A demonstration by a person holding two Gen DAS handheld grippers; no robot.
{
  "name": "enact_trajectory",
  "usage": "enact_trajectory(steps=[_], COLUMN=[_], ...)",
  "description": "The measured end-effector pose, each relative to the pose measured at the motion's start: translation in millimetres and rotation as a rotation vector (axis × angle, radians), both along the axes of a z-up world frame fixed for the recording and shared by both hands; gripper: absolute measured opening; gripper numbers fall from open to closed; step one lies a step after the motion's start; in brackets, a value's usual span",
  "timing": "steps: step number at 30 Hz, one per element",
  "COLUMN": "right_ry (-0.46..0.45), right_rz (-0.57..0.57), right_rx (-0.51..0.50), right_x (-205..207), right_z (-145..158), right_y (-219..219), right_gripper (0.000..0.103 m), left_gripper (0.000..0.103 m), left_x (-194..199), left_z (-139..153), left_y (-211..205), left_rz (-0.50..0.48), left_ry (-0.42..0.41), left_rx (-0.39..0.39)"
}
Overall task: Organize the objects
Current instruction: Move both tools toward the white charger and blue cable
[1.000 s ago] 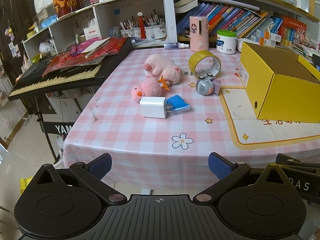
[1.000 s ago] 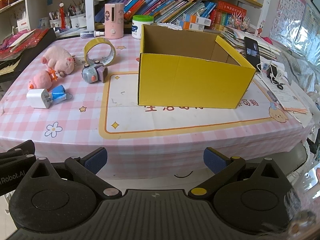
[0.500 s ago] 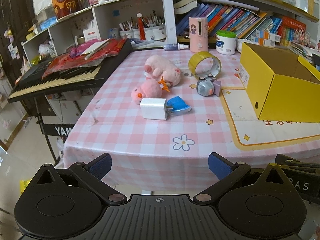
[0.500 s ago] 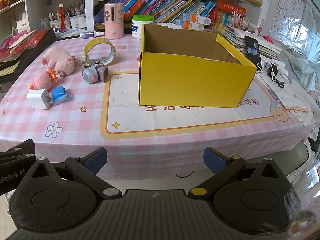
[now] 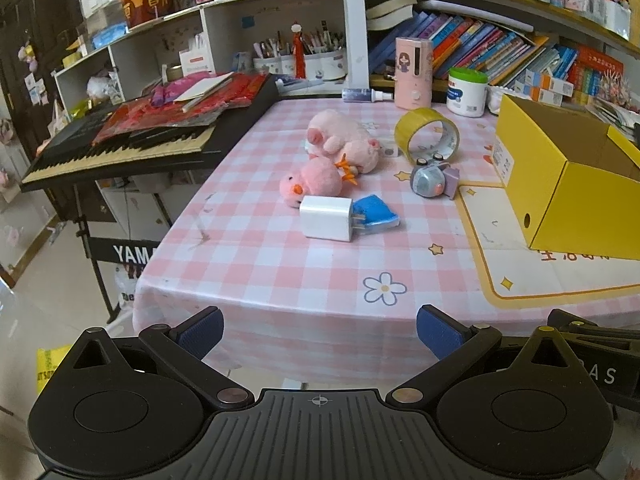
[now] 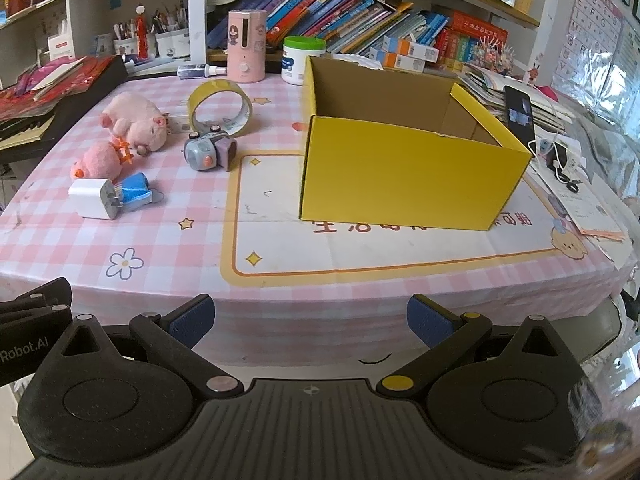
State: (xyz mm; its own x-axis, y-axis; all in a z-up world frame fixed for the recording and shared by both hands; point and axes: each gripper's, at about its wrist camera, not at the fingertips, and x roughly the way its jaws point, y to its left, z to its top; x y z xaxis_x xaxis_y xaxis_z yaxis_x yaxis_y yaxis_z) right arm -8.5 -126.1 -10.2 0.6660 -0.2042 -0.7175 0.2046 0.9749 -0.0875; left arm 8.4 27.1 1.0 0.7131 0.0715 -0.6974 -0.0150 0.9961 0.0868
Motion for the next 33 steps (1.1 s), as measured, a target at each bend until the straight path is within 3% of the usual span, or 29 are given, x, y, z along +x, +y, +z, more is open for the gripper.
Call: enact_trajectory(steps=[24,28,33], right_ry=[-0.025,-0.038,-0.046], right_rz=[0.127,0.169,0.218], right_rx=[0.022,0.037,0.084], right_x=[13.3,14.4,24.4], right_z=[11.7,13.6,12.3], right_y=[40.4,45.7,45.7], right_gripper=[0.103,0.1,0.09], left_gripper=[0.103,0.103,0.102], left_x=[-8.3,-8.6,-1.7], left_z=[8.1,6.6,5.8], left_y=[50.0,57.1,58.1], left_rz=[0.095,0.105,0.098], left_ry=[-0.024,-0.037,-0.058], left_rx=[-0.089,-0.122,-0.137])
